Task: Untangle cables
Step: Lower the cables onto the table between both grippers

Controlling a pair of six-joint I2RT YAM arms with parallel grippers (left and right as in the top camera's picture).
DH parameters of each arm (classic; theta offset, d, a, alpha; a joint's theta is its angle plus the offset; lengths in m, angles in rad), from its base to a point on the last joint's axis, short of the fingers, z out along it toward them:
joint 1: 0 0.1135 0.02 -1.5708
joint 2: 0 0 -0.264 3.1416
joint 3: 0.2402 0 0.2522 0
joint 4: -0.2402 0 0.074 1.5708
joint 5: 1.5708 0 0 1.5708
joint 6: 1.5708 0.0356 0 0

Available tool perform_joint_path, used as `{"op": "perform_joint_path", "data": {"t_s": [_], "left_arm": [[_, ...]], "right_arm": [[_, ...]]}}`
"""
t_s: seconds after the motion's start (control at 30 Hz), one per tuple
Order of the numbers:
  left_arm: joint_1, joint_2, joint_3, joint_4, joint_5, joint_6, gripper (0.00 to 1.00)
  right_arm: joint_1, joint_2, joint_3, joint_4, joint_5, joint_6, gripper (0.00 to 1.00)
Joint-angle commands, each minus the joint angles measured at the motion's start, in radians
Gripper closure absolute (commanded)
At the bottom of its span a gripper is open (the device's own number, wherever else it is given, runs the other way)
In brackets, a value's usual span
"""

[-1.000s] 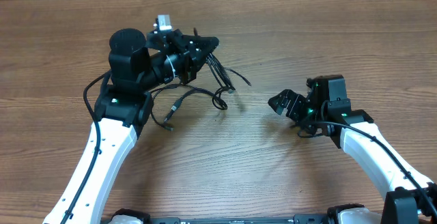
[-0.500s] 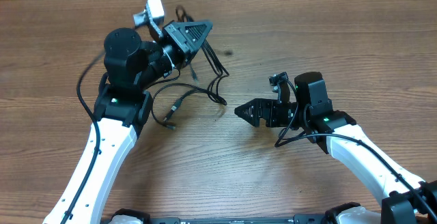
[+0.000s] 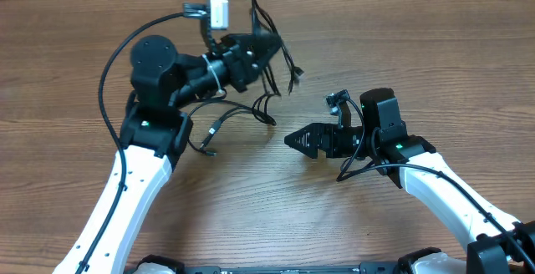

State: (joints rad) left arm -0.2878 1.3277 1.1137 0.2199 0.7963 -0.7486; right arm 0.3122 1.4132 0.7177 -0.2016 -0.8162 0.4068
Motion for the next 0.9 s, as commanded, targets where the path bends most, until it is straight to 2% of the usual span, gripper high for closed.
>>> {"op": "perform_joint_path", "data": {"t_s": [0.0,0.07,0.13,0.17,0.23,0.37,0.53,0.73,0.77,0.83,0.87], "left_arm": [[-0.042,-0.021,0.033,-0.107,-0.1,0.041,0.72],[-0.055,-0.019,0.033,-0.25,-0.17,0.09,0.71],[-0.061,-0.018,0.033,-0.428,-0.282,0.111,0.62],[-0.062,-0.016,0.033,-0.49,-0.321,0.11,0.54],[-0.063,-0.01,0.033,-0.623,-0.374,0.11,0.3],[-0.068,0.018,0.032,-0.82,-0.411,0.11,0.0],[-0.096,0.096,0.032,-0.994,-0.463,0.105,0.0],[-0.146,0.172,0.032,-1.067,-0.456,0.098,0.03],[-0.152,0.176,0.032,-1.069,-0.456,0.098,0.05],[-0.164,0.18,0.032,-1.073,-0.456,0.098,0.17],[-0.169,0.18,0.032,-1.073,-0.456,0.098,0.32]], "right_arm": [[-0.027,0.0,-0.003,-0.032,-0.026,-0.012,0.0],[-0.055,-0.001,-0.003,-0.093,-0.007,-0.012,0.0],[-0.095,-0.005,-0.003,-0.175,0.042,-0.011,0.0],[-0.118,-0.008,-0.003,-0.214,0.067,-0.012,0.0],[-0.169,-0.014,-0.003,-0.286,0.114,-0.016,0.0],[-0.246,-0.014,-0.003,-0.348,0.133,-0.023,0.0],[-0.263,-0.014,-0.003,-0.351,0.136,-0.023,0.0],[-0.263,-0.014,-0.004,-0.351,0.135,-0.023,0.0],[-0.263,-0.014,-0.004,-0.351,0.135,-0.023,0.0],[-0.263,-0.014,-0.004,-0.35,0.135,-0.023,0.0],[-0.263,-0.014,-0.004,-0.35,0.136,-0.023,0.0]]}}
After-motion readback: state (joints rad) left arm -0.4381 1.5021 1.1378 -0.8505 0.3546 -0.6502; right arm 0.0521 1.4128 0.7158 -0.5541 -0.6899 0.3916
